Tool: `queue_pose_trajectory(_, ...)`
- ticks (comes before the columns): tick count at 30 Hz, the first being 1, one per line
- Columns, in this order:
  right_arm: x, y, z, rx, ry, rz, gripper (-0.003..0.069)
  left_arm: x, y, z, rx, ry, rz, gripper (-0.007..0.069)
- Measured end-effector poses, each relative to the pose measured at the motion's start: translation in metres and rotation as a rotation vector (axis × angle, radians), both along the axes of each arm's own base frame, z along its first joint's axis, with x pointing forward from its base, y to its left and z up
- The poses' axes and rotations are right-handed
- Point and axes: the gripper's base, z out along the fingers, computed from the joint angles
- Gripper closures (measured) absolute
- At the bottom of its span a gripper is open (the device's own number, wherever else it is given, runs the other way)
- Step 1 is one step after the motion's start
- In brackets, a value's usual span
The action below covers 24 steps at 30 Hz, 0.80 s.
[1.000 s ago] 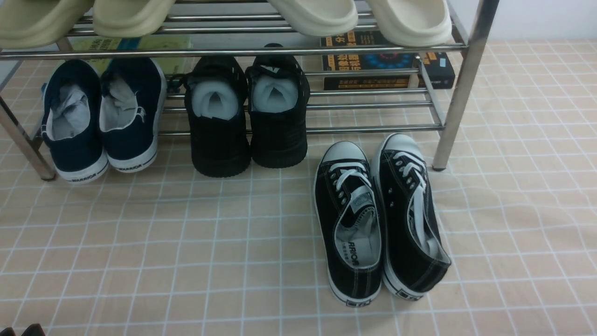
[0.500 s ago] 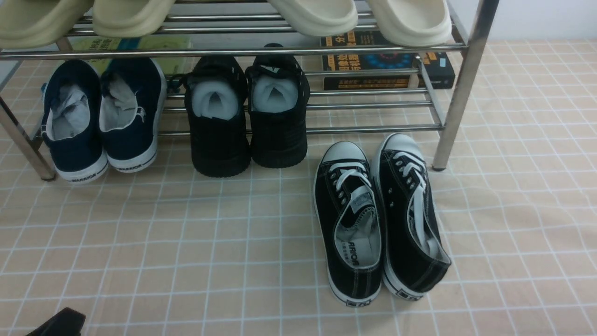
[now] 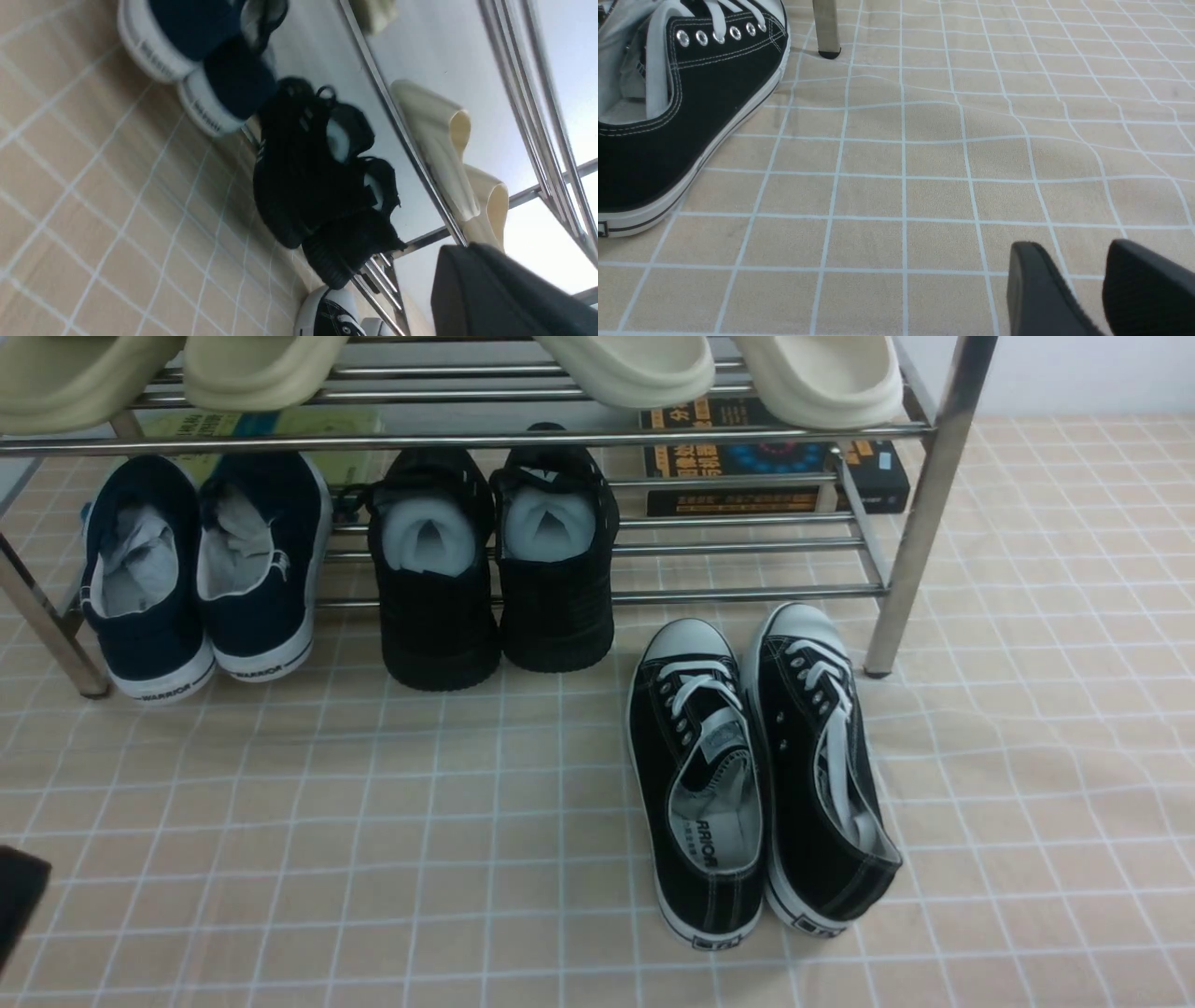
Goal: Take the shoes off the shelf from the light coffee tablecloth by hand.
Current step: 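Grasp the leftmost shoe on the bottom shelf of the shoe rack with the left gripper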
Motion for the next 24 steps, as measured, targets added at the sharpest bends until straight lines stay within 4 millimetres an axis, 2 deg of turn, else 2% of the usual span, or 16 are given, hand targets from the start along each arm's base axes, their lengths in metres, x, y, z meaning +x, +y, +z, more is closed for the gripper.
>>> queue_pose_trajectory(1, 0.0, 0.0, 0.0, 0.0, 0.0, 0.0, 0.0419, 0.004, 0.0, 0.015, 0.054, 0.043, -0.003, 0.0624)
queue_pose_trajectory(2, 0.0, 0.0, 0.0, 0.0, 0.0, 0.0, 0.0419, 0.011, -0.001, 0.022, 0.096, 0.117, -0.011, 0.0624)
queue_pose_trajectory(3, 0.0, 0.0, 0.0, 0.0, 0.0, 0.0, 0.0419, 0.015, -0.001, 0.022, 0.106, 0.15, -0.014, 0.0624)
queue_pose_trajectory(4, 0.0, 0.0, 0.0, 0.0, 0.0, 0.0, 0.0419, 0.026, -0.001, 0.025, 0.174, 0.307, -0.032, 0.0624)
queue_pose_trajectory(5, 0.0, 0.0, 0.0, 0.0, 0.0, 0.0, 0.0419, 0.028, -0.001, 0.028, 0.191, 0.321, -0.031, 0.0624)
queue_pose_trajectory(6, 0.0, 0.0, 0.0, 0.0, 0.0, 0.0, 0.0419, 0.041, 0.0, 0.028, 0.259, 0.481, -0.044, 0.0624)
queue_pose_trajectory(8, 0.0, 0.0, 0.0, 0.0, 0.0, 0.0, 0.0419, 0.064, 0.005, 0.031, 0.374, 0.68, -0.043, 0.0624)
queue_pose_trajectory(9, 0.0, 0.0, 0.0, 0.0, 0.0, 0.0, 0.0419, 0.069, 0.006, 0.03, 0.386, 0.705, -0.043, 0.0624)
queue_pose_trajectory(10, 0.0, 0.0, 0.0, 0.0, 0.0, 0.0, 0.0419, 0.086, 0.011, 0.042, 0.483, 0.74, -0.011, 0.0624)
queue_pose_trajectory(14, 0.0, 0.0, 0.0, 0.0, 0.0, 0.0, 0.0419, 0.136, 0.021, 0.079, 0.632, 0.702, 0.087, 0.0621)
queue_pose_trajectory(15, 0.0, 0.0, 0.0, 0.0, 0.0, 0.0, 0.0419, 0.137, 0.022, 0.083, 0.638, 0.693, 0.092, 0.062)
queue_pose_trajectory(17, 0.0, 0.0, 0.0, 0.0, 0.0, 0.0, 0.0419, 0.164, 0.025, 0.095, 0.65, 0.668, 0.147, 0.0605)
queue_pose_trajectory(18, 0.0, 0.0, 0.0, 0.0, 0.0, 0.0, 0.0419, 0.168, 0.025, 0.096, 0.643, 0.666, 0.158, 0.0601)
queue_pose_trajectory(21, 0.0, 0.0, 0.0, 0.0, 0.0, 0.0, 0.0419, 0.199, 0.026, 0.095, 0.585, 0.673, 0.208, 0.0532)
queue_pose_trajectory(23, 0.0, 0.0, 0.0, 0.0, 0.0, 0.0, 0.0419, 0.207, 0.025, 0.093, 0.552, 0.662, 0.214, 0.0505)
queue_pose_trajectory(24, 0.0, 0.0, 0.0, 0.0, 0.0, 0.0, 0.0419, 0.217, 0.023, 0.092, 0.507, 0.639, 0.218, 0.0462)
